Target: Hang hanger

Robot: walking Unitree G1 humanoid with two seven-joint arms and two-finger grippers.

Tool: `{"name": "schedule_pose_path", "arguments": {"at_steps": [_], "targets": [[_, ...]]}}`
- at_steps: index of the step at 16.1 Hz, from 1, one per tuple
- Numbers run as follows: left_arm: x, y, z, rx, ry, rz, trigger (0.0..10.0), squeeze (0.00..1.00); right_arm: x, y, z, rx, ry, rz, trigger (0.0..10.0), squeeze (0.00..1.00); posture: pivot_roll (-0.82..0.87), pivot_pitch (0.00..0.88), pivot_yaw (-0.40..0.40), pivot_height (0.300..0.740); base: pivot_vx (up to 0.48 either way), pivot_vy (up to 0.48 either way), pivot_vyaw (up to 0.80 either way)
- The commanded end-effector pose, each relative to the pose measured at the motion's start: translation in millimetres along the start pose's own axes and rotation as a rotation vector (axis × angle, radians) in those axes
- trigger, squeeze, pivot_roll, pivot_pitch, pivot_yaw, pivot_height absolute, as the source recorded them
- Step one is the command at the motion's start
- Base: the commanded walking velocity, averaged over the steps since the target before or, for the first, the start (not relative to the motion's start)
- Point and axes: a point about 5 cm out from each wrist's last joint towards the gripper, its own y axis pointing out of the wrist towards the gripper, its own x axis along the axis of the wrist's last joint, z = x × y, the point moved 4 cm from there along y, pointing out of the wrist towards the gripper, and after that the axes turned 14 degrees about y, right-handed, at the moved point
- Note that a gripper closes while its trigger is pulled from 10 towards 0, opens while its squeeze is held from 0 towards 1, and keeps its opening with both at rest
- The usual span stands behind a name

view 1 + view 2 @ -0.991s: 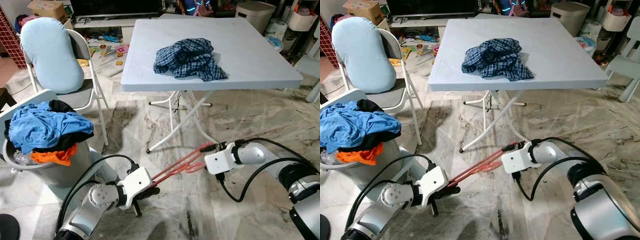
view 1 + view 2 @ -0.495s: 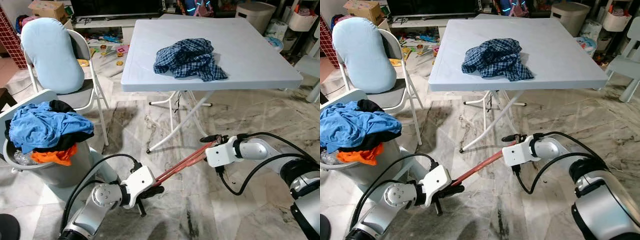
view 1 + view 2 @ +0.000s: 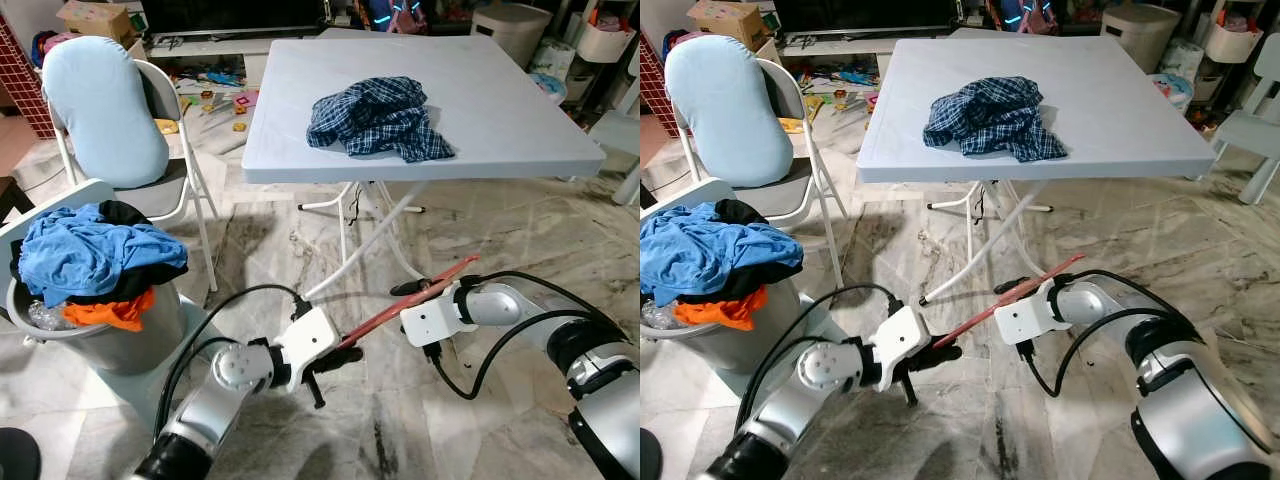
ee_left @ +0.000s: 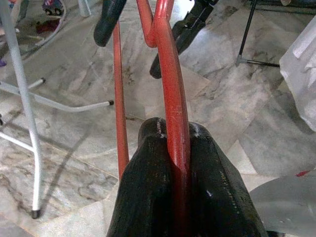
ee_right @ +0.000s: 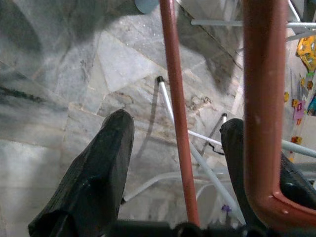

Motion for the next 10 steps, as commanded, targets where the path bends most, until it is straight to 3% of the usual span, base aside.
{"name": "schedule_pose_path", "arguments": {"at_steps": [1,3,5,6,7,10], "targets": [[28,9.8,1.4,-0.032,0.086,-0.103,10.0,0.0,-4,-0.8,-4.0,-0.012,-0.02,0.036,10.0,0.0,-0.04,0.038,0.01,0.74,0.0,0.0,0.0],[28,10.4,-1.3,-0.043,0.086,-0.102,10.0,0.0,-6,-3.8,-17.1,-0.092,-0.025,0.059,10.0,0.0,-0.04,0.041,0.013,0.74,0.0,0.0,0.0],[20,9.6,-5.6,-0.043,0.089,-0.075,10.0,0.0,-4,-13.3,-49.4,-0.278,-0.047,0.067,10.0,0.0,-0.04,0.044,0.011,0.74,0.0,0.0,0.0],[18,9.5,-5.3,-0.037,0.088,-0.069,10.0,0.0,-3,-16.7,-56.4,-0.309,-0.051,0.064,10.0,0.85,-0.03,0.044,0.009,0.74,0.0,0.0,0.0],[15,9.9,-2.6,-0.02,0.084,-0.058,10.0,0.0,-2,-19.9,-62.8,-0.339,-0.057,0.061,10.0,1.0,-0.03,0.045,0.008,0.74,0.0,0.0,0.0],[15,11.2,22.3,0.117,0.104,-0.046,10.0,0.0,1,-32.2,-82.9,-0.461,-0.134,0.057,10.0,1.0,-0.03,0.045,0.006,0.74,0.0,0.0,0.0]]}}
